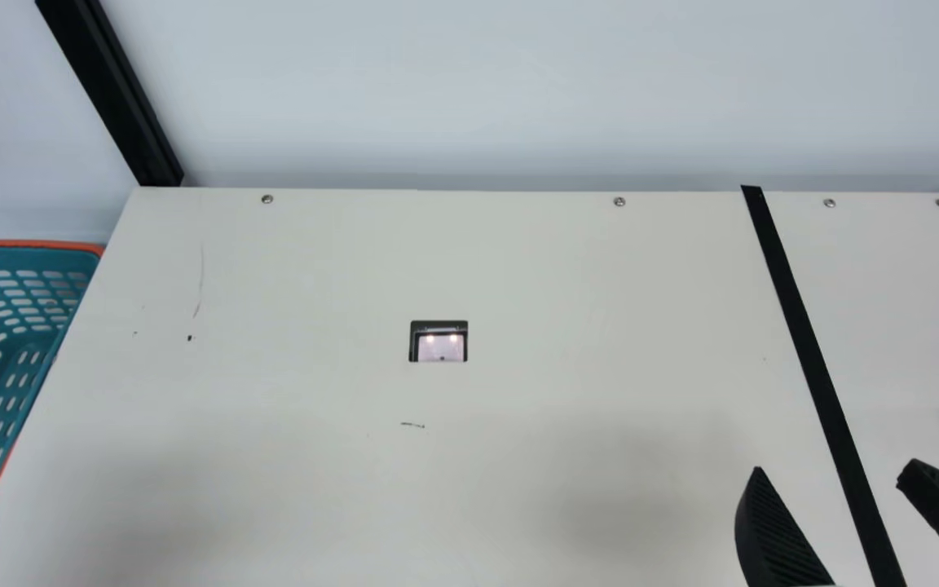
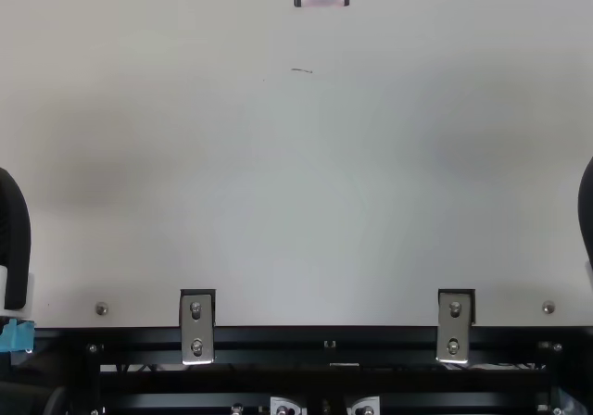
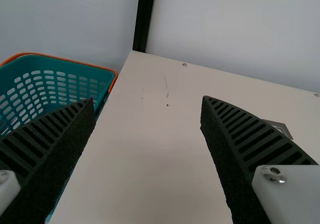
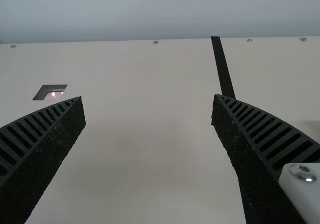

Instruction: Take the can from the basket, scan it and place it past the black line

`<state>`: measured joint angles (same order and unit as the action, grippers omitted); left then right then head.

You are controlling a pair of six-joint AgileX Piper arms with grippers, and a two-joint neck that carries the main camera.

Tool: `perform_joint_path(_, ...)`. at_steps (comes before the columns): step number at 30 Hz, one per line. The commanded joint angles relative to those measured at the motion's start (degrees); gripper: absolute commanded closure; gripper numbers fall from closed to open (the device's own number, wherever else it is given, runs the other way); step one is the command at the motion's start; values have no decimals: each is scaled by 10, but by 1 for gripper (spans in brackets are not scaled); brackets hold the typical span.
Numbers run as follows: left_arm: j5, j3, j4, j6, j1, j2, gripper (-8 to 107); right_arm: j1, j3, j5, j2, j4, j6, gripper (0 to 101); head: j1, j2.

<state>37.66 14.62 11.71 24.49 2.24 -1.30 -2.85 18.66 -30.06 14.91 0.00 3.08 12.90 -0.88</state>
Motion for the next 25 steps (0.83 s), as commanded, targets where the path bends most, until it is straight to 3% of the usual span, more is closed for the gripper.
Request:
perform_joint_path(1, 0, 0, 0, 0, 0, 0, 9, 0, 0, 0, 0, 0, 0, 0, 25, 8)
perform_joint_path(25, 0, 0, 0, 0, 0, 0, 9, 0, 0, 0, 0, 0, 0, 0, 25, 8)
